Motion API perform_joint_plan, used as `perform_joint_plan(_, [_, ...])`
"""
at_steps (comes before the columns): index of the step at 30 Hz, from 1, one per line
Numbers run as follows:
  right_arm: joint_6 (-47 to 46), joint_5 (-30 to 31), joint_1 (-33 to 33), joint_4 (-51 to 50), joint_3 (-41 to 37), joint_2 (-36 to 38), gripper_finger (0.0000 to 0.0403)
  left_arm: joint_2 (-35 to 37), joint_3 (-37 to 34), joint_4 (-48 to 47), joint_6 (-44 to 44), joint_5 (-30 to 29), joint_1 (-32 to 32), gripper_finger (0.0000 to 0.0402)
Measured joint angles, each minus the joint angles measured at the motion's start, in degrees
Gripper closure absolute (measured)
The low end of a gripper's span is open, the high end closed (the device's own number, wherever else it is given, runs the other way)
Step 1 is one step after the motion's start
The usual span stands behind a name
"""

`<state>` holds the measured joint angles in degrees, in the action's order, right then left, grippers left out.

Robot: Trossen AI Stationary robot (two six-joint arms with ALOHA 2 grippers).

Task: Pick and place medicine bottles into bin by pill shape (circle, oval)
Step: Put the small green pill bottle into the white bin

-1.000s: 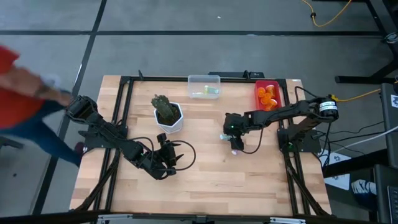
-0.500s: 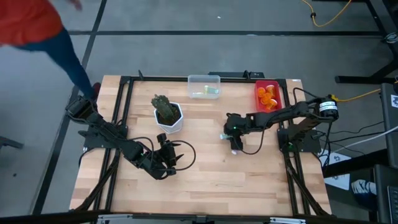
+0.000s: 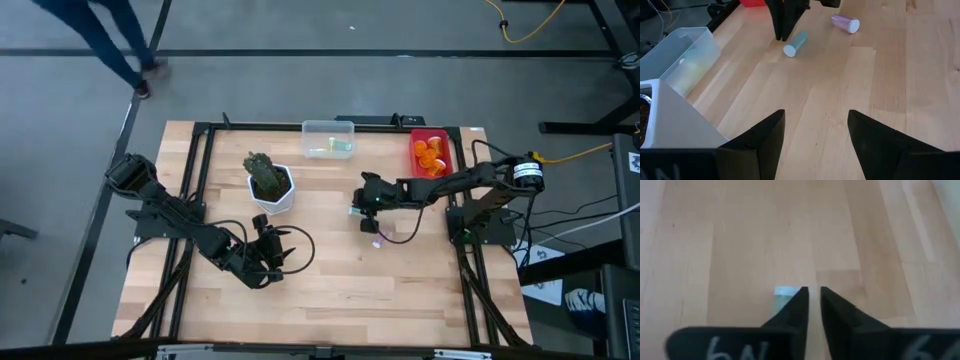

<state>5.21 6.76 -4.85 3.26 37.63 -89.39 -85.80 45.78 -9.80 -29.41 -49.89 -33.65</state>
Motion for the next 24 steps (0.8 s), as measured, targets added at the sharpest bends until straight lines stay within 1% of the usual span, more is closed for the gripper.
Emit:
perform_joint_plan(2, [-0.41,-0.13,-0.16,-0.02,0.00,-0.02,0.0370,-0.02,0.00,0.00,0.00,0.02,0.00,0.0191])
perform_joint_plan(4, [-0.43,-0.23,-0.19,-0.02,0.00,-0.02,0.0379,-0.01,0.00,0.00,0.01,0.01,0.00,0.0191])
perform_joint_plan(6, [-0.37,-0.35,-0.19,0.02,0.00,-0.02,0.0379,-0.01,0.00,-0.01,0.02,0.00,0.00,0.0191])
perform_joint_plan(8, [-0.39,-0.35,-0.19,0.12,0.00,-0.02,0.0370,0.00,0.00,-0.02,0.19,0.01,0.00,0.0191])
perform_joint_plan(10, [-0.44,-0.35,-0.19,-0.10,0.29,-0.02,0.0354,0.00,0.00,-0.02,0.20,0.00,0.00,0.0191])
perform_joint_plan(15, [-5.06,-0.42,-0.21,-2.56,2.85,0.00,0.0299,0.00,0.00,-0.02,0.20,0.00,0.00,0.0191])
perform_joint_plan(20, [-5.18,-3.19,-0.21,-6.87,3.36,0.01,0.0236,-0.02,0.00,-0.02,0.17,0.00,0.00,0.0191])
perform_joint_plan(24, [-5.19,-3.39,-0.21,-9.16,2.44,-0.20,0.0196,0.00,0.00,-0.02,0.15,0.01,0.00,0.0191])
